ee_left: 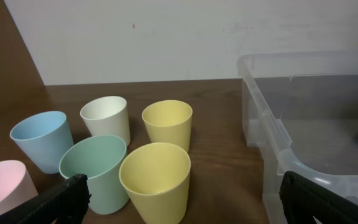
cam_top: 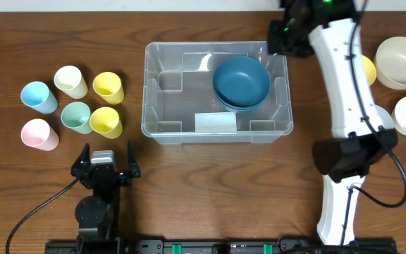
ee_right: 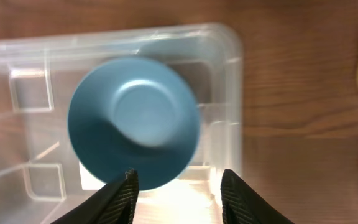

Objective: Pack container
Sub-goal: 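Release the teal bowl and raise the right gripper out of the bin, then move the right gripper to the cream bowl and grip its rim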

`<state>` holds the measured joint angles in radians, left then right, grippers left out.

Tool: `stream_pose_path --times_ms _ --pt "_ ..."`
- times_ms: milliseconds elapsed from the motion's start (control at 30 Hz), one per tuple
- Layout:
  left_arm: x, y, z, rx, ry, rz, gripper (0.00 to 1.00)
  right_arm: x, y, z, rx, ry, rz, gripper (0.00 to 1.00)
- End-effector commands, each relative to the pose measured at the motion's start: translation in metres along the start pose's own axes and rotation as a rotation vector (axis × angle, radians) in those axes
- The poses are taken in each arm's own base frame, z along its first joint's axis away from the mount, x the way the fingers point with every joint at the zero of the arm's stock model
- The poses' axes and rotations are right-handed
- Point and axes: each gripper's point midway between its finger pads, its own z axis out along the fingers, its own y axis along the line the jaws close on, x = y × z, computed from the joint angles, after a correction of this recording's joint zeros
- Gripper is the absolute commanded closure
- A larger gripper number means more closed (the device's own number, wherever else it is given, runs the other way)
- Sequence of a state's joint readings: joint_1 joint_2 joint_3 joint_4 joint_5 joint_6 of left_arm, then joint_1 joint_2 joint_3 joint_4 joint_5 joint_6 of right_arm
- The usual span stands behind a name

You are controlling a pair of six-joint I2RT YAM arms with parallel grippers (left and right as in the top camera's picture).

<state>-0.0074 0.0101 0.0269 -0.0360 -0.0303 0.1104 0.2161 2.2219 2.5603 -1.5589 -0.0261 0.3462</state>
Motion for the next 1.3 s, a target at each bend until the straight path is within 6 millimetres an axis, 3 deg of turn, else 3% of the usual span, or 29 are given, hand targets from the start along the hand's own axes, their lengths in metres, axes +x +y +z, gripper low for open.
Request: stream_pose_path --times_ms 0,233,433,567,967,1100,1267 --pt "0.018 0.004 0.001 -0.025 0.052 0.021 0.02 -0.017 -0.058 -0.007 0.07 -0.031 0.152 0.55" --pt "0.018 0.004 0.001 -0.024 0.052 0.021 0.02 -0.032 -0.168 -0.011 0.143 -0.064 0.488 0.54" --pt "0.018 0.004 0.001 -0.025 0.052 0.021 0.02 -0.029 -0.236 -0.021 0.212 -0.097 0.657 0.53" --pt "0.018 0.004 0.001 -0.025 0.052 0.021 0.02 -0.015 -0.279 -0.02 0.283 -0.083 0.764 0.53" --pt "0.018 0.004 0.001 -0.025 0.052 0.021 0.02 0.051 -0.375 0.024 0.389 0.06 0.982 0.59" --pt "0.018 0.004 0.001 -0.024 0.052 0.021 0.02 0.053 -0.398 0.026 0.38 0.029 0.992 0.59" --pt "0.018 0.004 0.001 -0.025 0.052 0.021 0.02 0.036 -0.412 0.026 0.356 -0.052 0.945 0.56"
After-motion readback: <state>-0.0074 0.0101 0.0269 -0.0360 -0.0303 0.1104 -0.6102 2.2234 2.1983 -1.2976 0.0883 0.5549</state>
